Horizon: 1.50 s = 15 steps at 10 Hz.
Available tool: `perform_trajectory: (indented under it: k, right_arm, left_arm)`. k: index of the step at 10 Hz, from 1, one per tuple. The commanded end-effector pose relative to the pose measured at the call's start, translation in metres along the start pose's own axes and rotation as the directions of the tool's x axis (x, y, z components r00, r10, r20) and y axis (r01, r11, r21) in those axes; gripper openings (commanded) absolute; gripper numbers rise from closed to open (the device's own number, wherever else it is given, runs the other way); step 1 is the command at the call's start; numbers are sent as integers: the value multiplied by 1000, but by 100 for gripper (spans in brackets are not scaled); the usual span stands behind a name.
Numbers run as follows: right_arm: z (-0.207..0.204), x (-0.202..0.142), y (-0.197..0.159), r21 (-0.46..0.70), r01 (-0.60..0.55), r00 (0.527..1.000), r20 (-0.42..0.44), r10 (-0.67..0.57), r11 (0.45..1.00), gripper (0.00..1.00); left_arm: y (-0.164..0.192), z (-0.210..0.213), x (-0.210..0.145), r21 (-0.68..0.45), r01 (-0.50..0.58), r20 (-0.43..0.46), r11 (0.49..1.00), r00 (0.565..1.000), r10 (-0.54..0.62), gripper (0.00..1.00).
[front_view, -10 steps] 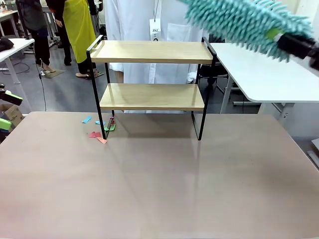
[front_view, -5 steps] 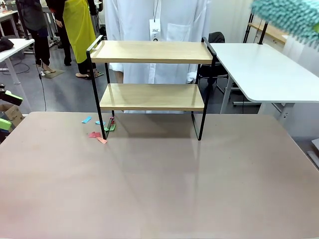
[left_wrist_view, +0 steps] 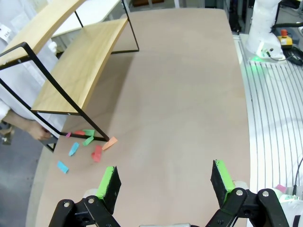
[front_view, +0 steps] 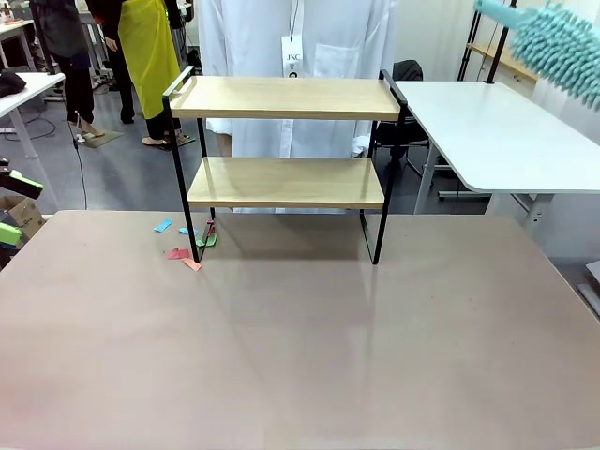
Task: Clean the shelf.
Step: Hand the Duster back to the human.
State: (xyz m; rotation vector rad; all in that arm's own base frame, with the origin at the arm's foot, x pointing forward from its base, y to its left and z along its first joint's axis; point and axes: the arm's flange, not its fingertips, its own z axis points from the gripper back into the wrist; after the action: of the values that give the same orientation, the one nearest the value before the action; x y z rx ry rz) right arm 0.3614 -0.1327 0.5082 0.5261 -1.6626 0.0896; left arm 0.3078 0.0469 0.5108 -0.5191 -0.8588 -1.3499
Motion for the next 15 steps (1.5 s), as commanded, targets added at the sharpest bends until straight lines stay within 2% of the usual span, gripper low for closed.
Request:
perform_trajectory:
  k: [1, 4, 7, 8, 9, 15]
  right_arm:
    - [52, -82, 23, -63, 21, 1000, 3, -21, 998, 16]
    - [63, -142, 5, -79, 81, 996, -28, -84, 994, 16]
    - [68, -168, 9, -87, 54, 997, -52, -59, 995, 16]
    - [65, -169, 10, -63, 27, 999, -44, -30, 998, 16]
    - [-5, -139, -61, -91, 91, 989, -109, -100, 992, 16]
    - [-5, -139, -61, -91, 91, 989, -109, -100, 992, 16]
  left_arm:
    - [2, 0, 1, 3, 13, 30, 1000, 999, -13, 100]
    - [2, 0, 1, 3, 13, 30, 1000, 999, -13, 100]
    - [2, 0, 1, 3, 13, 30, 1000, 999, -13, 100]
    - [2, 0, 1, 3, 13, 30, 1000, 999, -13, 100]
    - [2, 0, 1, 3, 13, 30, 1000, 999, -13, 100]
    - [2, 0, 1, 3, 13, 30, 1000, 999, -13, 100]
